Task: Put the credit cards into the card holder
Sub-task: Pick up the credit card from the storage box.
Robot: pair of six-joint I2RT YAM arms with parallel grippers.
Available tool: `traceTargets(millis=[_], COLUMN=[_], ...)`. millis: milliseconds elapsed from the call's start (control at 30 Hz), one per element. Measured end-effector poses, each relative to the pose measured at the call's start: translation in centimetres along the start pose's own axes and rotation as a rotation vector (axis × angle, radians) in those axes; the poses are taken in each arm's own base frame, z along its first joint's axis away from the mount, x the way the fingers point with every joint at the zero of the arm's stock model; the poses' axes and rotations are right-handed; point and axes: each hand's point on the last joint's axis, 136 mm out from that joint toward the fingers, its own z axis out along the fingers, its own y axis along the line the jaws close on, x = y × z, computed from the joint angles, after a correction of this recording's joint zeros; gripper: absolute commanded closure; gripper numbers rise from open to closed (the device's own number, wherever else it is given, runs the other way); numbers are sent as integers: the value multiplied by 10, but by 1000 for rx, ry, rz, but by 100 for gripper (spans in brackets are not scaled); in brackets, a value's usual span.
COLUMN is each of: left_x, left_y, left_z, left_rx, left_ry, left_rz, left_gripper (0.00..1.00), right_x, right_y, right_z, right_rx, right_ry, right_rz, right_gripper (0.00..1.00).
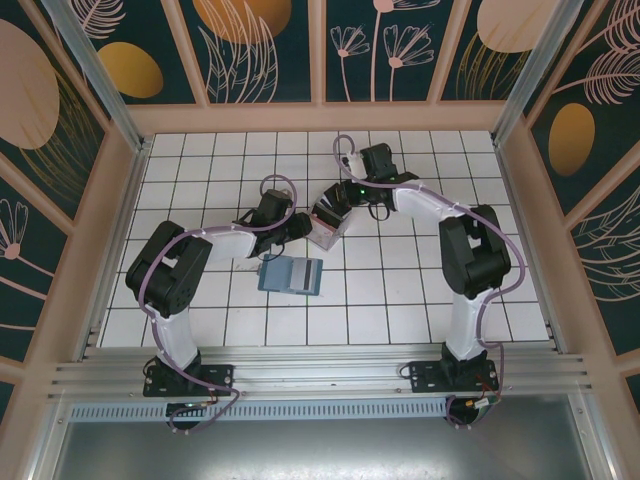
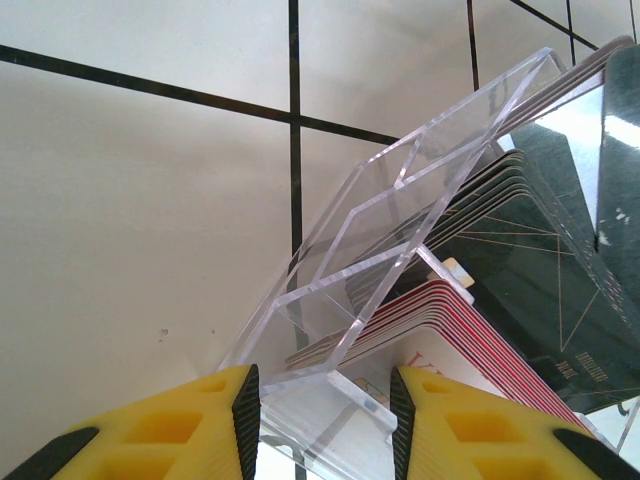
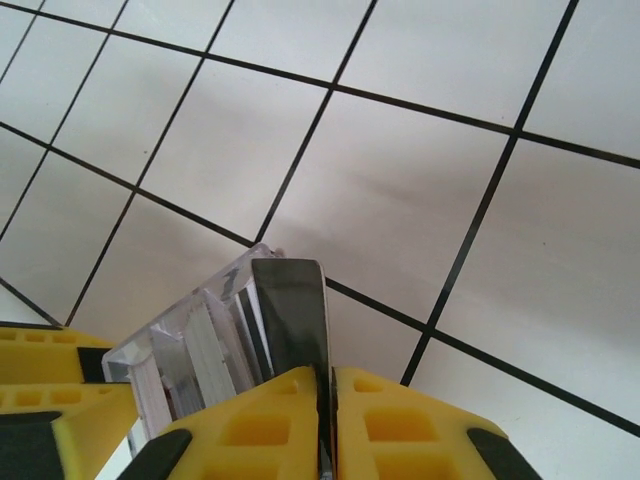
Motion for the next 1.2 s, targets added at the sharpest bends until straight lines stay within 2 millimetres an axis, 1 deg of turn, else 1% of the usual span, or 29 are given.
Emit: traceTargets(millis=[133, 267, 400, 500, 567, 700, 833, 933, 1000, 1067, 1133, 1200], left_x=[0, 0, 0, 0, 0, 2, 7, 3, -4, -13, -21, -26], left_y=[0, 0, 0, 0, 0, 1, 3, -3, -10, -18, -22, -19], left_z=[0, 0, 0, 0, -1, -5, -18, -31, -45, -61, -77, -92], left_rx=[0, 0, 0, 0, 0, -12, -35, -30, -18, -5, -4, -27], left_ry=[1, 1, 1, 1, 0, 12, 37, 30, 9, -26, -65, -97], left_rz=[0, 0, 0, 0, 0, -2, -5, -4, 2, 10, 20, 31], left_gripper=[61, 61, 61, 61, 60, 58, 56, 52, 50, 50, 50, 50], right_x=[-5, -4, -4, -2, -4, -14, -27, -28, -23, -10, 11, 39], right_y=[4, 7, 11, 14, 15, 20, 29, 35, 43, 51, 62, 78], right_z=[-6, -6, -6, -10, -16, -37, -64, -80, -88, -93, -96, -95], right_rx=[-15, -29, -55, -82, -101, -150, -209, -262, -308, -358, -402, -437], right_ry=[-13, -11, -8, -6, -12, -56, -116, -146, -150, -138, -109, -64], right_rz=[-8, -11, -9, 2, 21, 51, 75, 100, 125, 159, 200, 244], right_gripper=[91, 94, 95, 96, 96, 98, 99, 100, 100, 100, 100, 99])
